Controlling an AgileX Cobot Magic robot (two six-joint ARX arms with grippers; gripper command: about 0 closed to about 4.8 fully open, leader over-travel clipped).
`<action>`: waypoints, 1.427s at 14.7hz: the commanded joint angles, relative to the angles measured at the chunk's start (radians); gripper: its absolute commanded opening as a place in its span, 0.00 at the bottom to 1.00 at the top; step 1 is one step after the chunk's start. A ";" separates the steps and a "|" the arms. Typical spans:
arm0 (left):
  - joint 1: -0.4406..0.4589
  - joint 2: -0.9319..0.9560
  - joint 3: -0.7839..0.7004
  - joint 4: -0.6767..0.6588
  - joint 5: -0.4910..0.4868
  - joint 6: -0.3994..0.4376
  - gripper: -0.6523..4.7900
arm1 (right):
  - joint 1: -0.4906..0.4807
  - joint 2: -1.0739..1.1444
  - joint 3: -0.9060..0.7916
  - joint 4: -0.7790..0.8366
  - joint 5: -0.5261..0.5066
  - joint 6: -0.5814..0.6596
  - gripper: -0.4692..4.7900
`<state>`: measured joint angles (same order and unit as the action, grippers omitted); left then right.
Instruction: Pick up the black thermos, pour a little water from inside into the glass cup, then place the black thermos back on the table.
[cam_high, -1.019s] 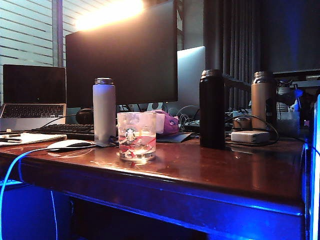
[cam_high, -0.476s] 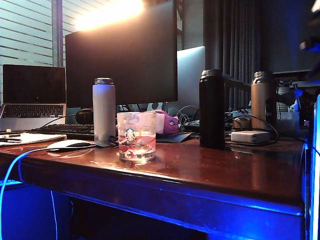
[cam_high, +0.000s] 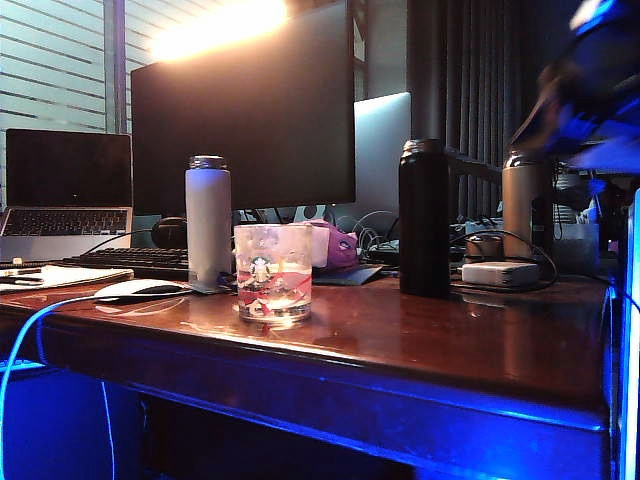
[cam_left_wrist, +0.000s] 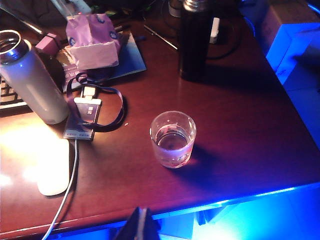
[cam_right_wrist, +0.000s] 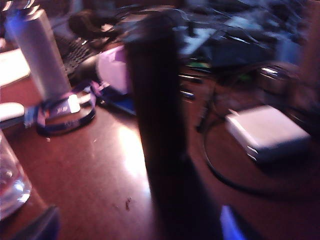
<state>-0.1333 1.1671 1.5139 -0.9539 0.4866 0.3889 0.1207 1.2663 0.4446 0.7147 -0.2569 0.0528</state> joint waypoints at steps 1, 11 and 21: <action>0.000 -0.003 0.003 0.012 0.004 0.003 0.12 | 0.099 0.177 0.014 0.251 0.217 -0.073 1.00; 0.000 -0.002 0.003 0.013 0.004 0.003 0.12 | 0.137 0.695 0.452 0.381 0.228 -0.080 1.00; 0.000 -0.002 0.003 0.012 0.004 0.003 0.12 | 0.137 0.852 0.668 0.307 0.209 -0.080 1.00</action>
<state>-0.1329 1.1671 1.5139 -0.9535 0.4866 0.3889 0.2565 2.1136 1.0981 1.0176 -0.0456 -0.0254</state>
